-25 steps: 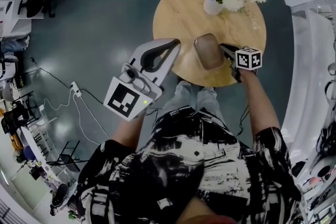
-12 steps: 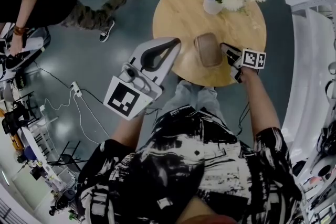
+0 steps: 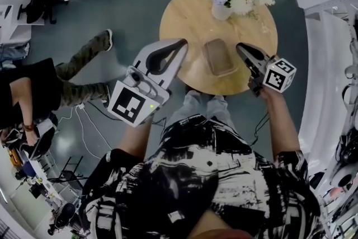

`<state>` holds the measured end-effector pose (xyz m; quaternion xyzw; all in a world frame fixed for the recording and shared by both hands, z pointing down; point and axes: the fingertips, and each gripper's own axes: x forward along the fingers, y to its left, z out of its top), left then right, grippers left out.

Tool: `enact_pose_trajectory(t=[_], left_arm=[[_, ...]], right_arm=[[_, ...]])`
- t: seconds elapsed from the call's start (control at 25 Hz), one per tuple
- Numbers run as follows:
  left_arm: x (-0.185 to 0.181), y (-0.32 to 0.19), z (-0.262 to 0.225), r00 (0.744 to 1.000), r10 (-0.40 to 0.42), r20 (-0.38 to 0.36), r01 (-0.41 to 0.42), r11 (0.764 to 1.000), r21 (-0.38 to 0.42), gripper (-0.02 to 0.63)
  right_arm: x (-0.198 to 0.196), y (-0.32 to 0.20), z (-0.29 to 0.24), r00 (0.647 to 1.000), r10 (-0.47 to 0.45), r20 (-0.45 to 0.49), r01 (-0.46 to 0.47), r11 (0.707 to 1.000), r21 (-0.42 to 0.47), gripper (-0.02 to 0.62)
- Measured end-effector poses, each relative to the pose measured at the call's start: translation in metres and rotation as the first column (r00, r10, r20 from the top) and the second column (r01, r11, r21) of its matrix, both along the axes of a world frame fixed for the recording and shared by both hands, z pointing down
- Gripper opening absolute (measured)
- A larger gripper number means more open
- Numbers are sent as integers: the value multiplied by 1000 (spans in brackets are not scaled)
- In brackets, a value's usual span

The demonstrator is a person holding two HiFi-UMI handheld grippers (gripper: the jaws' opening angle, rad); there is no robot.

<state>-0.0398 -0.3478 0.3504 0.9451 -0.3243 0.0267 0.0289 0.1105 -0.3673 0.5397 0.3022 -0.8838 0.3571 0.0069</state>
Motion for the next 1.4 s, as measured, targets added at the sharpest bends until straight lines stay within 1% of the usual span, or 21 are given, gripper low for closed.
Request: enact_pose_trajectory(t=[0.08,0.12,0.2,0.28,0.36,0.48,0.56,0.68,0.76,0.92,1.16,1.4], left_arm=[[-1,-2,-8,1000,-5,-5,5,1000,19,0],[-2,-2,-13,1000,-8,-6,8,1000,30,0],[-4,-3,-21,1000,-13,-6,13,999,49,0],[-4,-2,-30,1000,-16,-8,17,998,67,0],[-2,-2,-40,1000,-15,-11,16,996,88,0],[2,1,-56,1000,-1,-9,2,992,125,0],[6,5,-65,1000,7,-13,-5,990,141,0],[11,8,-78,1000,13,-22,-9,987,160,0],[14,9,-85,1000,14,-21,-10,985,172,0],[17,12,-95,1000,18,-15,-14,982,189,0],[24,17,-98,1000,28,3,-28,982,189,0],[30,21,-100,999,38,7,-39,981,191,0]], right_arm=[[4,1,-51,1000,19,8,-20,993,113,30],[7,1,-76,999,33,9,-34,985,170,29],[13,1,-126,998,66,0,-63,956,286,29],[18,3,-174,994,102,-25,-84,911,404,31],[21,7,-217,988,143,-55,-95,853,514,31],[21,17,-272,978,197,-71,-108,767,633,31],[20,25,-299,974,217,-68,-115,726,678,31],[21,34,-322,969,236,-68,-117,688,716,31],[23,38,-327,966,247,-77,-115,677,727,31],[30,44,-323,952,285,-109,-118,673,730,31],[43,43,-298,936,327,-127,-150,702,696,31],[50,42,-288,927,348,-141,-163,711,684,31]])
